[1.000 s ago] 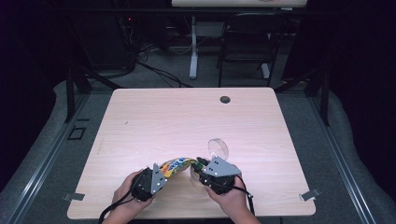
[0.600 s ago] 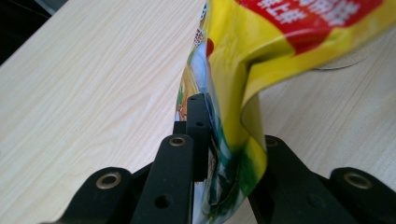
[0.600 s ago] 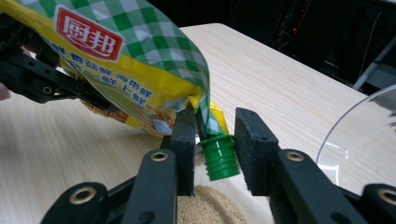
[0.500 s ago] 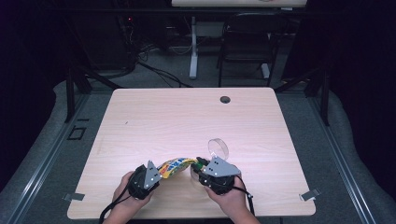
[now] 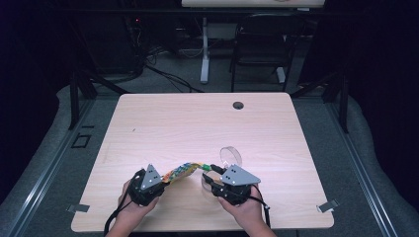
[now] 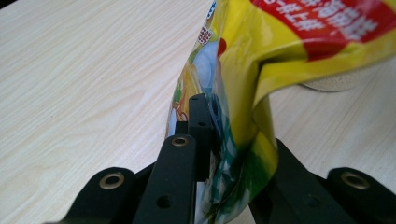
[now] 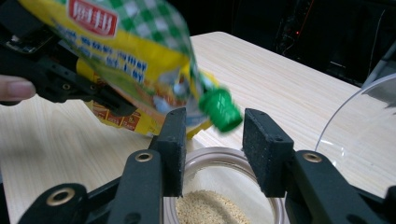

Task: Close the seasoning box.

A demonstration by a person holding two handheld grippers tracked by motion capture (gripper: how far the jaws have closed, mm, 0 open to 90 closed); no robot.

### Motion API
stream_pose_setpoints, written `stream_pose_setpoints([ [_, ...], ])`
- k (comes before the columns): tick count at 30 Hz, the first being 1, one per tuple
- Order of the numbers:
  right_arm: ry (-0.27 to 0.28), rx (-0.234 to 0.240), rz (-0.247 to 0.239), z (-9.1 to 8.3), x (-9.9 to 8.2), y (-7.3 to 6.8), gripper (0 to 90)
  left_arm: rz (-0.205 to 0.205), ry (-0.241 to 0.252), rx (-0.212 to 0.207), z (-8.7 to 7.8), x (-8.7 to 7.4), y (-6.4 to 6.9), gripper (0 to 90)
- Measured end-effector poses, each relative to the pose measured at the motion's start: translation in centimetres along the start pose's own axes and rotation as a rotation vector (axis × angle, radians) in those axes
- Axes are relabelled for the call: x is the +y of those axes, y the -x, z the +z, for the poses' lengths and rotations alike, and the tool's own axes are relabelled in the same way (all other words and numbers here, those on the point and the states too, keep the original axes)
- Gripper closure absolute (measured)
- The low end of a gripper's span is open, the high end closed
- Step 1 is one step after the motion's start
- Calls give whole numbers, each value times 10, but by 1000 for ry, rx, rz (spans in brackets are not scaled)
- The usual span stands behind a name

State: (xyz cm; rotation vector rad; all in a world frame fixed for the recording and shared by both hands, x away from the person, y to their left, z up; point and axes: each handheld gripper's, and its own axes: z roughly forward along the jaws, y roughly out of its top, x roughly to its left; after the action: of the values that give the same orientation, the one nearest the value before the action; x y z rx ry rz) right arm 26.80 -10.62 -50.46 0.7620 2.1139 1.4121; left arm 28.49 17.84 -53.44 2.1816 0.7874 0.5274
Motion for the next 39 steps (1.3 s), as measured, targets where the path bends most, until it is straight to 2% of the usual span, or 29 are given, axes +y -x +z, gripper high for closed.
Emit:
stream_pose_setpoints([
  [2,-3,1,-9,-1,0,0,593,-34,15,-13,2,-2,-5,846],
  [8,-1,-3,-5,-2,-2,0,590,-75,26,-34,5,-6,-12,840],
  [12,-5,-6,3,-2,-3,2,590,-126,41,-52,7,-9,-18,837],
  [14,-7,-5,6,-2,-4,2,590,-178,53,-65,9,-12,-24,838],
  [17,-7,-4,8,-2,-4,3,591,-209,54,-71,10,-14,-29,840],
  [18,-12,-4,8,-1,-5,4,591,-250,62,-78,12,-17,-33,843],
  [20,-14,-4,8,-1,-5,4,590,-262,60,-82,12,-18,-35,844],
  [23,-18,-9,7,-1,-7,6,591,-322,73,-87,13,-21,-39,844],
  [24,-20,-12,14,-2,-8,6,591,-356,78,-103,13,-24,-43,838],
  [25,-20,-12,14,-2,-8,6,591,-356,78,-103,13,-24,-43,833],
  [26,-19,-13,17,-2,-8,6,592,-385,89,-104,13,-26,-44,830],
  [35,-20,-14,10,-3,-8,5,592,-424,96,-101,10,-32,-45,773],
  [39,-19,-11,9,-1,-7,5,592,-440,109,-111,6,-34,-47,682],
])
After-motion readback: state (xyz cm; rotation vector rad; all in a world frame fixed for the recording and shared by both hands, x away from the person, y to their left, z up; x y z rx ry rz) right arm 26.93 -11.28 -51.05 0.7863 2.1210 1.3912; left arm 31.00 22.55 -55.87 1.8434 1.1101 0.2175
